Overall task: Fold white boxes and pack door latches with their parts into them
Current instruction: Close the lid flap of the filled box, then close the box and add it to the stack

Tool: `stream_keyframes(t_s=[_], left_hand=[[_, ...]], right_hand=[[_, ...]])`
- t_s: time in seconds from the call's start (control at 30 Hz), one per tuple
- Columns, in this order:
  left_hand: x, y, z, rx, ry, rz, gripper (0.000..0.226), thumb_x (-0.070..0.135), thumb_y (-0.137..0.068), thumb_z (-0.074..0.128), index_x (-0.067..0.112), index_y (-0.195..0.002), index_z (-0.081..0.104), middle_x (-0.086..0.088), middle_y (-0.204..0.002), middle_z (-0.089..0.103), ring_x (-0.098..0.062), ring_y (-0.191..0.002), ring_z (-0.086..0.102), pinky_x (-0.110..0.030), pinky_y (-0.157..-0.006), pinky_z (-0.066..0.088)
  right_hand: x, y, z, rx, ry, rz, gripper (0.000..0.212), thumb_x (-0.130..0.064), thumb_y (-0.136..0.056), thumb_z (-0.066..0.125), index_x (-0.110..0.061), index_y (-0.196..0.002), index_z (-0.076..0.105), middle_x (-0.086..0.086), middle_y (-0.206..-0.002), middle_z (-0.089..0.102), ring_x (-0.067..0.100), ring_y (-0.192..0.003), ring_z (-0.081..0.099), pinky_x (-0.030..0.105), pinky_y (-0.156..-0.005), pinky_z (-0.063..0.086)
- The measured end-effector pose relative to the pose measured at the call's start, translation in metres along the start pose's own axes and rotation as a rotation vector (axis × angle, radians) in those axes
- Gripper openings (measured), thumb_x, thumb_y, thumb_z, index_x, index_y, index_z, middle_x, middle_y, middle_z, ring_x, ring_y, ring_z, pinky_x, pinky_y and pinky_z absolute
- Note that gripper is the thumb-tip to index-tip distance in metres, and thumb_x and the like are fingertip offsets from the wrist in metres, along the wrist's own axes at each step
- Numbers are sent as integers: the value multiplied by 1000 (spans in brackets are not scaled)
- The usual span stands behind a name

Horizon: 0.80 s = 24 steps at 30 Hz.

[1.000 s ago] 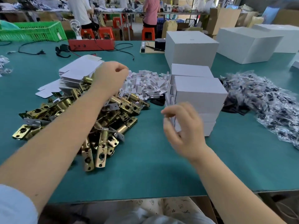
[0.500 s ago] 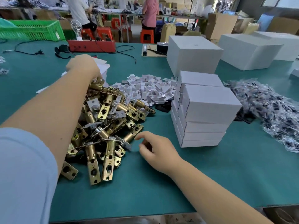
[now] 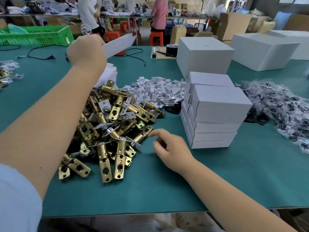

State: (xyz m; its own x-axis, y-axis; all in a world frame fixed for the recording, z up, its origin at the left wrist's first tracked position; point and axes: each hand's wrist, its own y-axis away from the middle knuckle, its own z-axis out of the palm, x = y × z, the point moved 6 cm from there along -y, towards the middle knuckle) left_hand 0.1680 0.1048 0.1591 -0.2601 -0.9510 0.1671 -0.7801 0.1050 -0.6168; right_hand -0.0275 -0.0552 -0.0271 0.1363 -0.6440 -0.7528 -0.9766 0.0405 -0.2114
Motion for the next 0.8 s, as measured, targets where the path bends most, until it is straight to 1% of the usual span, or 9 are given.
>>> stream_keyframes(t_s=[0.1, 0.2, 0.3, 0.37, 0.43, 0.53, 0.67, 0.73, 0.8], left_hand=[[13, 44, -27, 27, 444, 8, 31, 8, -90, 57, 10, -119, 68, -9, -109, 71, -23, -96, 65, -31, -79, 47], [16, 110, -25, -129, 896, -125, 43, 10, -88, 65, 29, -126, 63, 16, -92, 69, 9, -76, 64, -25, -67, 51], [26, 168, 3, -360, 1180, -222, 50, 6, -89, 65, 45, -119, 61, 19, -92, 74, 5, -81, 68, -16, -60, 53], [38, 196, 24, -521, 1168, -151, 61, 3, -87, 68, 46, -129, 55, 21, -106, 72, 5, -93, 67, -9, -66, 52], [46, 214, 37, -656, 1133, -61, 76, 5, -84, 74, 53, -134, 44, 24, -114, 68, 3, -103, 65, -11, -78, 53], [48, 219, 38, -696, 1075, 14, 80, 14, -81, 76, 71, -121, 36, 28, -106, 68, 3, -91, 68, -8, -73, 51], [58, 222, 34, -694, 870, 69, 69, 38, -70, 59, 46, -137, 41, 42, -88, 61, 3, -81, 63, -5, -64, 47], [62, 227, 36, -729, 893, 39, 70, 37, -69, 55, 48, -136, 40, 43, -86, 60, 3, -86, 63, -6, -68, 49], [65, 233, 39, -781, 1008, -3, 66, 29, -69, 57, 59, -125, 39, 38, -98, 65, 7, -94, 64, -8, -73, 50]], right_hand=[[-6, -3, -14, 117, -113, 11, 29, -26, -93, 52, -37, -120, 52, -16, -82, 59, 5, -70, 56, 29, -67, 50], [-8, -4, -25, 166, -395, 76, 51, -42, -86, 48, -38, -136, 37, -18, -99, 63, 6, -85, 64, 25, -71, 55], [-8, 2, -22, 125, -664, 94, 48, -34, -84, 52, -39, -130, 37, -18, -102, 69, 8, -91, 67, 23, -73, 55], [-11, 11, -21, 105, -657, 66, 45, -16, -88, 53, -38, -126, 43, -9, -113, 67, 18, -98, 66, 26, -71, 56], [-9, 19, -26, 133, -584, 65, 55, -6, -90, 53, -50, -121, 42, -8, -117, 63, 20, -101, 63, 32, -71, 58], [-3, 27, -36, 157, -445, 44, 61, -10, -88, 60, -57, -120, 37, -21, -118, 60, 7, -108, 59, 38, -88, 55], [-4, 32, -39, 214, -293, 31, 74, -19, -87, 66, -43, -144, 27, -45, -114, 49, -17, -105, 50, 4, -81, 44], [-3, 33, -39, 267, -175, 57, 81, -16, -88, 62, -38, -150, 15, -49, -105, 43, -24, -92, 48, -3, -70, 38], [-2, 34, -34, 255, -91, 59, 92, -7, -87, 53, -50, -146, -2, -39, -93, 48, -17, -76, 52, 1, -58, 38]])
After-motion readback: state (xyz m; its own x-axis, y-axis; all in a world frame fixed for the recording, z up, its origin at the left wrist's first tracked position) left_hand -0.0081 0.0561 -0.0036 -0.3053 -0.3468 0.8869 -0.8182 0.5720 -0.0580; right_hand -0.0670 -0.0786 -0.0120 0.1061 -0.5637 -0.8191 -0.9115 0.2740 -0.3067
